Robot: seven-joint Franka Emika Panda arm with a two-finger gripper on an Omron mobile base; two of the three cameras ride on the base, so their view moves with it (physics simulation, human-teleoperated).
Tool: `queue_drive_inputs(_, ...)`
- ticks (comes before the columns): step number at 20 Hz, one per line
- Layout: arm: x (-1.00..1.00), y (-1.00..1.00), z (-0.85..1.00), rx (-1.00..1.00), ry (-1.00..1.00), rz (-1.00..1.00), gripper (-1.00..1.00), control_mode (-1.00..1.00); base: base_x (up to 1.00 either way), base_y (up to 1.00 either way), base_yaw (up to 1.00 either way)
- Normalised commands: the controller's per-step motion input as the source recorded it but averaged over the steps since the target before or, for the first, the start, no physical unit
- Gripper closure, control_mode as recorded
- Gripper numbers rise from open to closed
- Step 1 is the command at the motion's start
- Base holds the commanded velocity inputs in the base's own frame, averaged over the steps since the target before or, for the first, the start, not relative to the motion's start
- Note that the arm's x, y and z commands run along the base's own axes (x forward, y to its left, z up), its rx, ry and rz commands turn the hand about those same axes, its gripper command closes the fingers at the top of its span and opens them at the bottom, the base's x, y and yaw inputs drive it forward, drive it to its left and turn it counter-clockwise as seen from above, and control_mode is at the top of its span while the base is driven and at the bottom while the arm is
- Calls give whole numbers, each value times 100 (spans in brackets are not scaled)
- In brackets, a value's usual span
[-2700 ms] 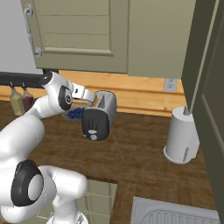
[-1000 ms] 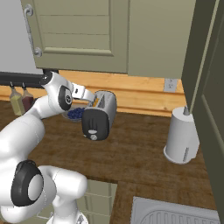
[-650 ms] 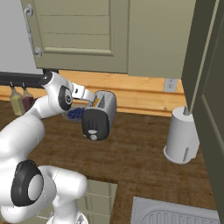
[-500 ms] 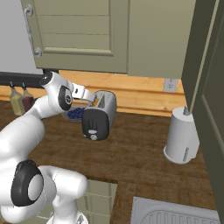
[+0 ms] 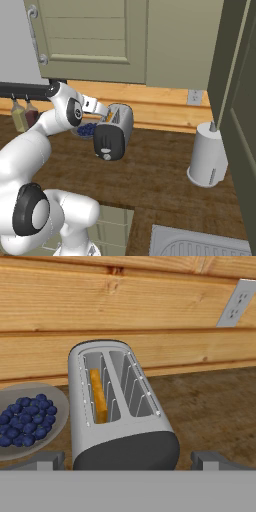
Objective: Start the toaster. Once the lever pops up, take the bread to the plate on the dining counter.
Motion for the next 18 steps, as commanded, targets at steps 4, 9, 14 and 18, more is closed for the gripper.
queue_drive_inputs(4, 0, 0, 0, 0, 0, 0, -100, -100, 0, 0, 0)
queue_drive_inputs(9, 0, 0, 0, 0, 0, 0, -100, -100, 0, 0, 0)
queue_drive_inputs(14, 0, 0, 0, 0, 0, 0, -100, -100, 0, 0, 0)
queue_drive_inputs(18, 0, 0, 0, 0, 0, 0, -100, -100, 0, 0, 0)
